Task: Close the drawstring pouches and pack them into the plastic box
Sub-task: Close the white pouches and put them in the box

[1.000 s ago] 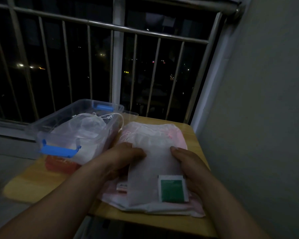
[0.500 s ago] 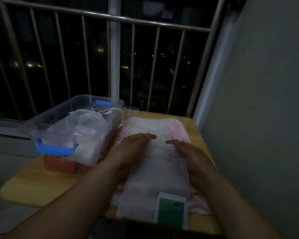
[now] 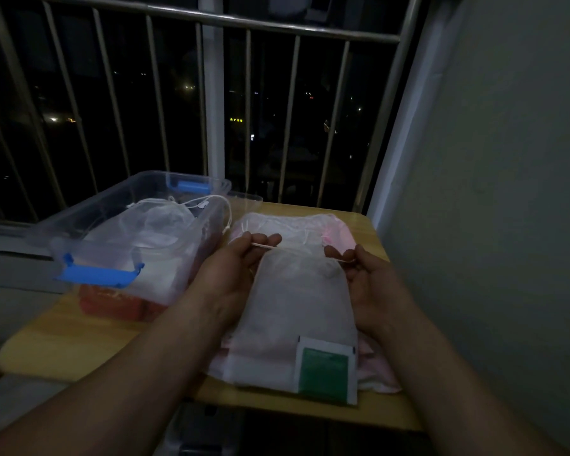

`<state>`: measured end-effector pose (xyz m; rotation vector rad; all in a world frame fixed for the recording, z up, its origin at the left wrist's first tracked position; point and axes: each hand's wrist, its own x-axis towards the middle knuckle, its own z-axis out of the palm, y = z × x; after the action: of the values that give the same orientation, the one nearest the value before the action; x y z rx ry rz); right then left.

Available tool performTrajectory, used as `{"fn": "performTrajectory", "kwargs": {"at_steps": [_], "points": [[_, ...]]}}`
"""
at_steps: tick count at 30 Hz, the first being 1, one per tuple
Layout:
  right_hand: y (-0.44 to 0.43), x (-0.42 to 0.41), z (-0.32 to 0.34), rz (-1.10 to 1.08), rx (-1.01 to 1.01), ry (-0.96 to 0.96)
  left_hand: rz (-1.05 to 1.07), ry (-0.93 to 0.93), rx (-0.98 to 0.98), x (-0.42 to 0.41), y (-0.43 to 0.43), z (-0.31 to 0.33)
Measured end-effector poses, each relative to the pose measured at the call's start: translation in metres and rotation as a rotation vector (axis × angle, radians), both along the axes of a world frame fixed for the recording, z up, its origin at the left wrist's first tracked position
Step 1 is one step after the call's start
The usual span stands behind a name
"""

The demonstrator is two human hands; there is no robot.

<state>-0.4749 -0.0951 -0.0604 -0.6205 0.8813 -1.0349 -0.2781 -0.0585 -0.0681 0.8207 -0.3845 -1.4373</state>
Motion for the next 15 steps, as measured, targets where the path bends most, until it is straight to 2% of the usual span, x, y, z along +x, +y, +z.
{"fn": "performTrajectory", "kwargs": {"at_steps": [8, 10, 13, 15], "points": [[0.003, -0.002, 0.004, -0.115, 0.047, -0.273, 0.051, 0.211, -0.055, -0.003, 0.001, 0.006], [0.001, 0.0, 0.004, -0.128, 0.032, -0.292, 0.062, 0.228, -0.056, -0.003, 0.0, 0.007], [0.001, 0.001, 0.004, -0.102, 0.048, -0.275, 0.038, 0.082, -0.038, -0.006, -0.001, 0.011], [0.001, 0.003, 0.004, -0.081, 0.019, -0.196, 0.016, -0.154, -0.072, -0.01, 0.001, 0.014]]}}
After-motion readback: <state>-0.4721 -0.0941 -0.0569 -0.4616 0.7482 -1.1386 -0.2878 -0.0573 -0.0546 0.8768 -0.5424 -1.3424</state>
